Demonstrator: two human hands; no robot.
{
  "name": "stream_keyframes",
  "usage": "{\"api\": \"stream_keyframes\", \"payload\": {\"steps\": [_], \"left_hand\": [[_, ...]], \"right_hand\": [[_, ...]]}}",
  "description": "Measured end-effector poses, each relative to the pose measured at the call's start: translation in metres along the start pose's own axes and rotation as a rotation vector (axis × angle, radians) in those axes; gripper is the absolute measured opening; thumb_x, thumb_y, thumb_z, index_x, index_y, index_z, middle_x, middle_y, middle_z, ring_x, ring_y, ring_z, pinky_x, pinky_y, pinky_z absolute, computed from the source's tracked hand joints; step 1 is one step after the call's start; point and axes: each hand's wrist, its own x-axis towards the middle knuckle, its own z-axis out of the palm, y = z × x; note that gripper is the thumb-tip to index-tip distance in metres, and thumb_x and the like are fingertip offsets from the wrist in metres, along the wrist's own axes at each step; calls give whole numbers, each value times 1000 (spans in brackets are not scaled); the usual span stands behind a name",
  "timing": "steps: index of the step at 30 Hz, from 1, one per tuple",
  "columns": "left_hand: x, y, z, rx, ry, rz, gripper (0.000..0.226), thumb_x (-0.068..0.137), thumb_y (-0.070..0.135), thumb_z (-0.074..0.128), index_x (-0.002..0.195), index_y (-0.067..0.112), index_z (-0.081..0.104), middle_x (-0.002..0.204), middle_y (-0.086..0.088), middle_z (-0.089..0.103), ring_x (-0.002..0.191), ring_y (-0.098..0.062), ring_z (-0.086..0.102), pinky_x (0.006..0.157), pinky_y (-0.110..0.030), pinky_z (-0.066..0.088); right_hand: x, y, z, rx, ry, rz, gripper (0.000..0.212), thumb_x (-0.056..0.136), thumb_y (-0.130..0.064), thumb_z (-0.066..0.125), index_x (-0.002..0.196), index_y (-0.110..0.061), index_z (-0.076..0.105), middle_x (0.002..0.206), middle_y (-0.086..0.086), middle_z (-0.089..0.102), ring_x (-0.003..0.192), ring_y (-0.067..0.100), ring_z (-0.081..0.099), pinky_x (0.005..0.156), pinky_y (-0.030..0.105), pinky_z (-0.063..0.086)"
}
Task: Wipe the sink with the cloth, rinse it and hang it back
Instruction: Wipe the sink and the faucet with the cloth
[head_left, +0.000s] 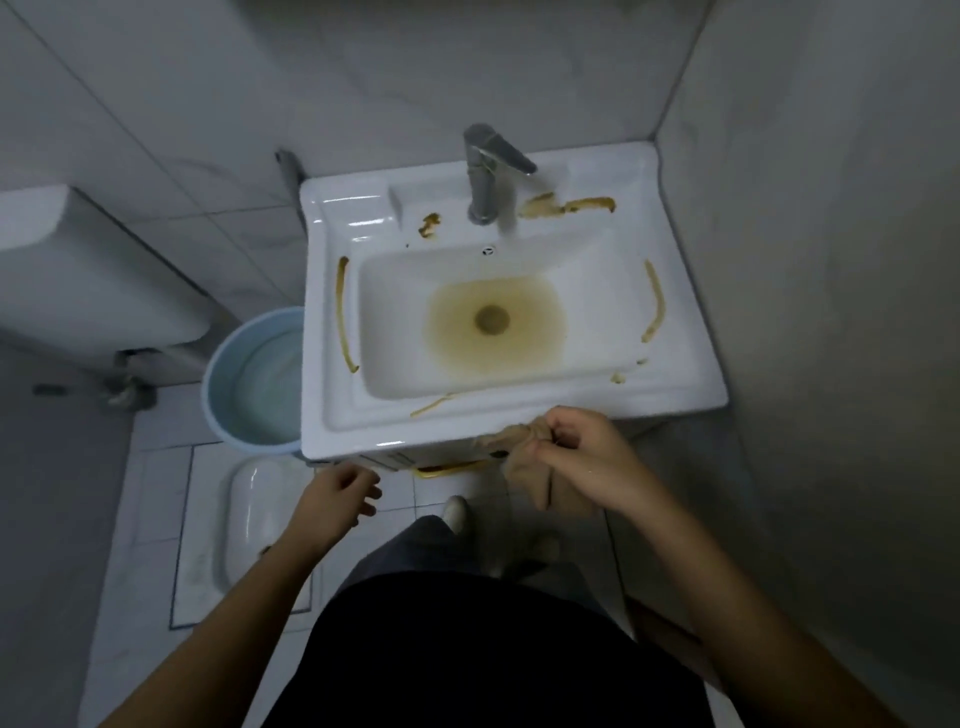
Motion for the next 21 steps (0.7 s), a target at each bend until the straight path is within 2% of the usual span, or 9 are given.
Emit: {"api": "stream_keyframes", "payload": {"steps": [3,7,9,12,14,16,18,21], "left_hand": [[4,14,-1,-79,43,18,22,101,24,53,97,11,71,93,-6,76,82,-25,72,65,-31,51],[22,43,-12,-163,60,70,23,100,22,52,94,10,71,93,-6,77,84,-28,73,69,-35,53],[36,61,-17,-205,56,100,23,100,20,52,95,7,71,94,-8,76,84,-30,72,71,-36,53],[64,93,-22,-229,30,149,23,100,21,53,98,8,71,96,-8,76,86,-30,72,72,-37,54],[78,115,-21,-237,-2,172,23,100,23,53,100,10,71,97,-6,77,88,-30,73,73,-36,53],[88,139,-18,-251,-43,198,22,100,23,54,99,10,72,97,-6,77,89,-30,73,74,-37,54],[93,166,-13,-261,-89,220,23,99,24,54,98,10,72,97,-5,78,90,-30,74,74,-36,55],[105,204,3,-266,-153,276,25,98,27,57,101,7,73,100,-7,77,92,-28,73,74,-35,55]], "right_hand": [[26,-26,-2,-40,-41,-78,8,85,-16,70,85,-9,66,87,10,72,89,27,69,86,43,53],[55,-54,-7,-62,1,-114,5,89,-14,69,89,-9,68,90,6,73,91,18,69,91,39,53],[68,-64,-12,-79,39,-122,4,89,-13,68,89,-9,67,89,7,72,88,18,69,88,39,54],[87,-73,-21,-148,123,-146,5,88,-11,67,86,-7,66,86,15,69,85,28,67,82,41,54],[97,-73,-31,-183,195,-138,4,88,-10,66,85,-7,65,83,17,67,82,30,65,75,37,53],[104,-76,-42,-210,246,-126,5,89,-10,65,86,-6,64,82,15,65,77,25,62,68,26,48],[111,-77,-51,-237,265,-107,7,90,-13,66,90,-6,65,85,12,66,81,20,63,68,20,48],[131,-75,-63,-238,234,-99,7,91,-16,67,89,-9,65,89,7,70,87,17,67,70,23,52]]}}
